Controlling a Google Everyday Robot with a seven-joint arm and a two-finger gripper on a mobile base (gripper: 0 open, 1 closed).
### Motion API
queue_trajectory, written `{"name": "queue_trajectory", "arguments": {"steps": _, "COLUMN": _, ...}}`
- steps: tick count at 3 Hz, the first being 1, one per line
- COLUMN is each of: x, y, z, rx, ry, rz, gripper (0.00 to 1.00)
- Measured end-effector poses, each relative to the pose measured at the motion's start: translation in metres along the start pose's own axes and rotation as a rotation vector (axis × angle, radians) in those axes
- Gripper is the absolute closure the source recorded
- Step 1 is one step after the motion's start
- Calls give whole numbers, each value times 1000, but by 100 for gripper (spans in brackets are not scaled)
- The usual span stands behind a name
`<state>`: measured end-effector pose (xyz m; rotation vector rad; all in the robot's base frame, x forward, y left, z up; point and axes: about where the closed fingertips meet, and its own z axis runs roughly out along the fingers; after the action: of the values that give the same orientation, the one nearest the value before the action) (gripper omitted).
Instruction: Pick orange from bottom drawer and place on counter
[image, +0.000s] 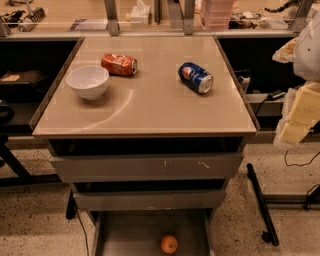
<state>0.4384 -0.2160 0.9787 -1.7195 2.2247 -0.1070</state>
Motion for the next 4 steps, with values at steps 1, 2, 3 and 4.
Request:
{"name": "queue_trajectory", "arguments": {"steps": 1, "x": 0, "y": 0, "z": 0, "rx": 0, "ry": 0, "rz": 0, "gripper": 0}}
{"name": "queue_trajectory", "arguments": {"steps": 2, "x": 9, "y": 9, "z": 29, "rx": -44, "ry": -2, "rz": 20, "gripper": 0}}
{"name": "queue_trajectory", "arguments": {"steps": 3, "x": 32, "y": 29, "z": 96, "rx": -132, "ry": -6, "rz": 39, "gripper": 0}}
{"name": "queue_trajectory", "arguments": {"steps": 4, "x": 52, "y": 60, "z": 163, "rx": -200, "ry": -17, "rz": 18, "gripper": 0}}
